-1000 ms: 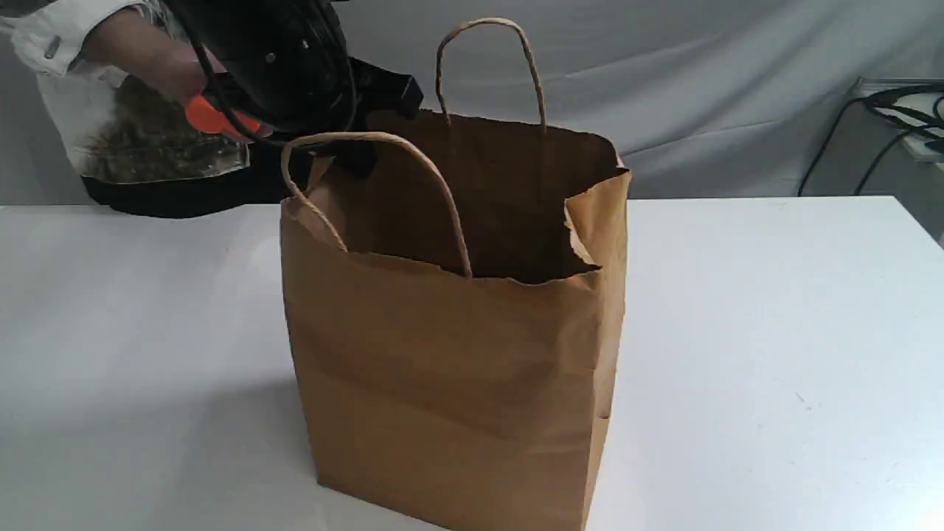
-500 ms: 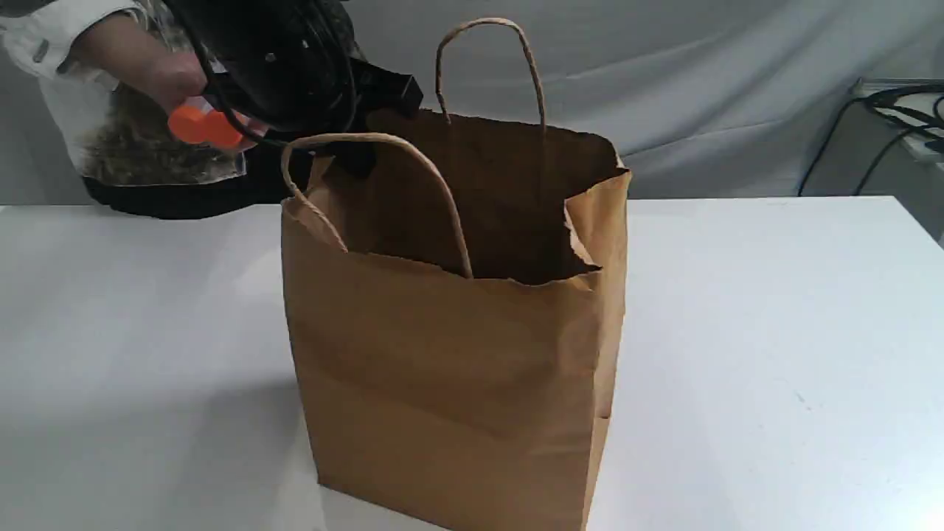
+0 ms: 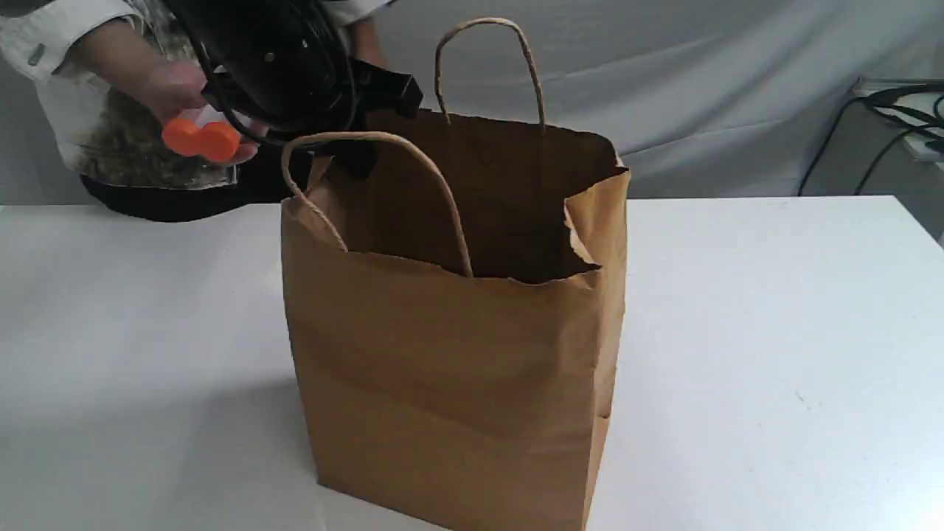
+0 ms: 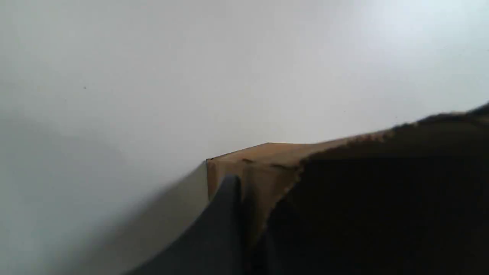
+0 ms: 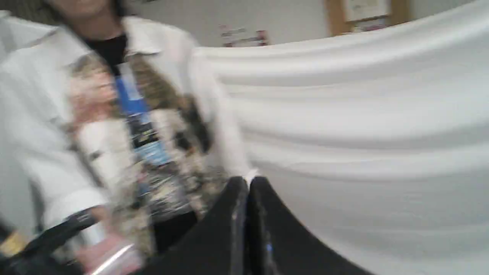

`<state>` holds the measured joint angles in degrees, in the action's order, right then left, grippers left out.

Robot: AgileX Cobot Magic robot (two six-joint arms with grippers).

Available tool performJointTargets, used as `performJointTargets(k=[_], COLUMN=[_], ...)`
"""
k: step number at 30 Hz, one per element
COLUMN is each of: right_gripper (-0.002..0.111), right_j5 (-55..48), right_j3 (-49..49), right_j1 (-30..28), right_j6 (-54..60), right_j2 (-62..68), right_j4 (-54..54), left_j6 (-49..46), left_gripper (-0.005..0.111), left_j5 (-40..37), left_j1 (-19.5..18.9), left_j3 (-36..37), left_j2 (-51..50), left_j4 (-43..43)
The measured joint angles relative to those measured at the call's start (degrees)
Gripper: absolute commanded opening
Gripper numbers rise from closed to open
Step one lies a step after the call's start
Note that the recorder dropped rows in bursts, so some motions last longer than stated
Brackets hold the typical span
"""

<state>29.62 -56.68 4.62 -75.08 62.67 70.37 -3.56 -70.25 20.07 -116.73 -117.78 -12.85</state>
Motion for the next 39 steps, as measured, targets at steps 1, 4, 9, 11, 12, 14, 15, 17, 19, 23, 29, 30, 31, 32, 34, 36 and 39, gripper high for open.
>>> performJointTargets(k=[1,4,9,11,12,14,15,17,19,23,29,30,31,32,34,36,39], right_gripper=[0.0,0.0,0.0,0.0,0.0,0.0,0.0,0.0,0.0,0.0,0.0,0.002,0.005,0.01,0.023,0.036,0.058], right_j5=[6.57,21.73,3.64,-9.81,-19.2,-33.97,-39.83,-46.01,-47.48,-57.12,-76.79,-77.46,-78.28,-79.19,-83.3,-88.0,-91.7], right_j3=[0.0,-0.22,3.92,4.48,4.48,3.63,2.77,0.73,-0.64,-3.12,-7.34,-7.81,-8.55,-8.86,-9.38,-9.5,-9.5], right_j1=[-0.5,-0.94,-0.96,0.48,1.68,3.66,3.98,4.07,4.07,3.94,2.02,1.87,1.63,1.63,1.38,1.38,2.56], right_j6=[-2.14,-4.2,13.73,22.33,25.62,27.57,27.7,33.07,45.09,95.3,138.19,139.81,141.24,142.06,143.16,144.39,146.88], right_j2=[0.99,4.68,3.69,2.83,2.54,2.76,3.23,3.36,3.36,3.48,3.74,3.74,3.74,3.84,4.92,6.72,10.25], right_j4=[4.34,20.28,29.53,30.24,30.48,30.32,27.43,14.09,-5.93,-60.2,-114.58,-118.4,-122.91,-125.44,-130.68,-134.69,-138.69], left_j6=[0.0,0.0,0.0,0.0,0.0,0.0,0.0,0.0,0.0,0.0,0.0,0.0,0.0,0.0,0.0,0.0,0.0], left_gripper=[0.0,0.0,0.0,0.0,0.0,0.0,0.0,0.0,0.0,0.0,0.0,0.0,0.0,0.0,0.0,0.0,0.0], left_j5=[0.0,0.0,0.0,0.0,0.0,0.0,0.0,0.0,0.0,0.0,0.0,0.0,0.0,0.0,0.0,0.0,0.0], left_j1=[0.0,0.0,0.0,0.0,0.0,0.0,0.0,0.0,0.0,0.0,0.0,0.0,0.0,0.0,0.0,0.0,0.0], left_j3=[0.0,0.0,0.0,0.0,0.0,0.0,0.0,0.0,0.0,0.0,0.0,0.0,0.0,0.0,0.0,0.0,0.0], left_j2=[0.0,0.0,0.0,0.0,0.0,0.0,0.0,0.0,0.0,0.0,0.0,0.0,0.0,0.0,0.0,0.0,0.0], left_j4=[0.0,0.0,-0.12,-0.25,-0.4,-0.61,-0.61,-0.85,-1.25,-1.25,-1.33,-1.33,-1.33,-1.33,-1.71,-1.98,-2.5])
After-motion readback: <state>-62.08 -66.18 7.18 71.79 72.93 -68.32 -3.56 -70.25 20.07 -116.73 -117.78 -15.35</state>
